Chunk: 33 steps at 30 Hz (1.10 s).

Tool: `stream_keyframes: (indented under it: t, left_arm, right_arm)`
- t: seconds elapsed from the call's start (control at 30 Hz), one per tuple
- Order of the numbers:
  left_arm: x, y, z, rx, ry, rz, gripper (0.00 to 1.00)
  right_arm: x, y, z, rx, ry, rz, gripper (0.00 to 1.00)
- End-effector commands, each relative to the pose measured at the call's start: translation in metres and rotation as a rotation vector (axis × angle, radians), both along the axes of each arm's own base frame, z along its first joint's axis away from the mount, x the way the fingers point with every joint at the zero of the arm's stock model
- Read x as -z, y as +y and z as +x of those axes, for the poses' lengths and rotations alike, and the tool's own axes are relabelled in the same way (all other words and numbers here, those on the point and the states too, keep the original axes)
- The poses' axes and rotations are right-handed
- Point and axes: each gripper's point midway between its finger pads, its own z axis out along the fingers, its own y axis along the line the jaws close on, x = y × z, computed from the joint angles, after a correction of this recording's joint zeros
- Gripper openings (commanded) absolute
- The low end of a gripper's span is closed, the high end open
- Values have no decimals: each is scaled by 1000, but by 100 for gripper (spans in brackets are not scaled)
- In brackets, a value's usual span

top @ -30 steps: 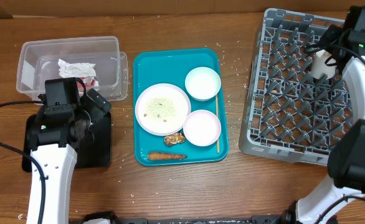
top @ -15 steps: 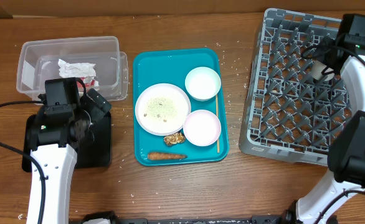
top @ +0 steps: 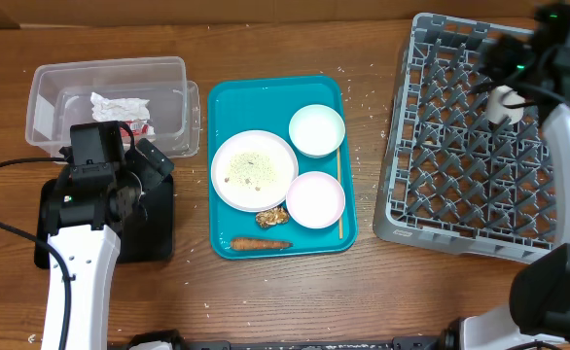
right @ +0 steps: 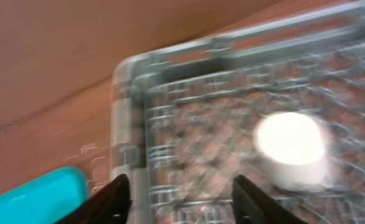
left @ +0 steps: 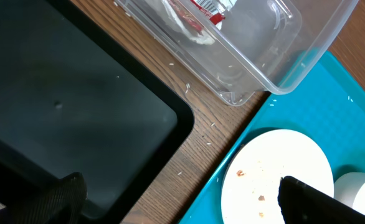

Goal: Sort waste into correct bins and load items into the dishwasher

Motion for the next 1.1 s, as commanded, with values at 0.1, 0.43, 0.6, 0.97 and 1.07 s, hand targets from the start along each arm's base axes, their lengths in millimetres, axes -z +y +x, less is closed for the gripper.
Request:
stream_keyframes:
  t: [0.1,0.43,0.6,0.97,1.07]
  left_arm:
    - [-5,1,2,-8,-16,-3,100]
    - [-5,1,2,-8,-16,-3,100]
    - [-5,1,2,-8,-16,-3,100]
    - [-5,1,2,-8,-16,-2,100]
    - [-5,1,2,-8,-16,-3,100]
  right_arm:
    - [42,78,11,-197,86,16,67]
    - [124,109,17,-189,263,-15,70]
    - [145,121,13,-217,310,-21,68]
    - [166,123,0,-275,390,-57,26]
    - [169,124,-6,-340,408,-97,24]
